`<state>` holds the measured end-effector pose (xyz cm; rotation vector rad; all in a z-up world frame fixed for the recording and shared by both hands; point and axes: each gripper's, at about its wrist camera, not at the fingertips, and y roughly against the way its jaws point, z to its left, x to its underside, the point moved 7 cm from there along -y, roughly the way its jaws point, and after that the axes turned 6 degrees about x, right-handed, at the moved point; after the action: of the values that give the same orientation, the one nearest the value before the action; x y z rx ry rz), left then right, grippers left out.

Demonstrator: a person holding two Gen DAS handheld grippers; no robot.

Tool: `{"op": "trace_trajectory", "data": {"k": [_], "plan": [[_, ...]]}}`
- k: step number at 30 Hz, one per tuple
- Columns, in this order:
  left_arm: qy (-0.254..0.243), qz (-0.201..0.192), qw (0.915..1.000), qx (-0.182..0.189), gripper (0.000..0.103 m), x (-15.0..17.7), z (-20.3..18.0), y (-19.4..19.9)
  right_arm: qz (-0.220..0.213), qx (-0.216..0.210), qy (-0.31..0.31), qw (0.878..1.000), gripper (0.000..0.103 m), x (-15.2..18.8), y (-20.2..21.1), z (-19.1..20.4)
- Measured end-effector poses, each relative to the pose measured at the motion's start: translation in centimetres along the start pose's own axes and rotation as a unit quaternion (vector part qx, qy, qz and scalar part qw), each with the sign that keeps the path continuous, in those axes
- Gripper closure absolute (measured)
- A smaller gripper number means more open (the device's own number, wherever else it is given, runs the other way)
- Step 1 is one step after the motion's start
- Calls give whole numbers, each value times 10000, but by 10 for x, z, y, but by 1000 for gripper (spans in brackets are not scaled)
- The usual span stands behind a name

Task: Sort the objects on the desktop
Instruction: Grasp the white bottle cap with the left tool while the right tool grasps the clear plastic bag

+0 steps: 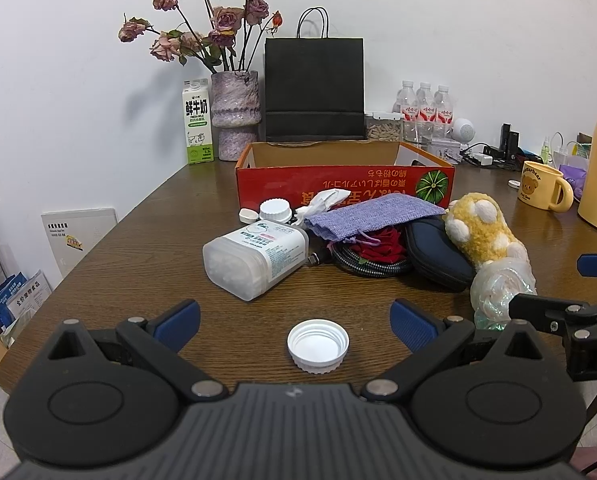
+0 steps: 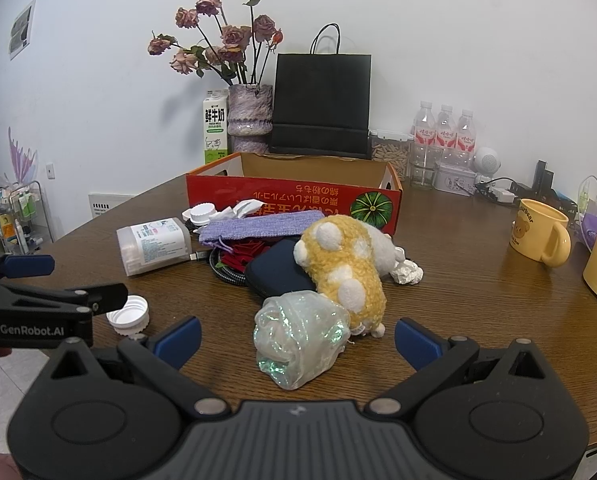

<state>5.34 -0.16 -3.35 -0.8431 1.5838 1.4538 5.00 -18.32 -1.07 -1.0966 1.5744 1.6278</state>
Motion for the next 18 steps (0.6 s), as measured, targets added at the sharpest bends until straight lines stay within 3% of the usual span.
{"op": "trace_trajectory", "data": {"k": [18], "plan": [[-20, 199, 9997, 162, 0, 4, -1, -13, 102, -4, 125, 9999, 0, 4, -15, 5]]}}
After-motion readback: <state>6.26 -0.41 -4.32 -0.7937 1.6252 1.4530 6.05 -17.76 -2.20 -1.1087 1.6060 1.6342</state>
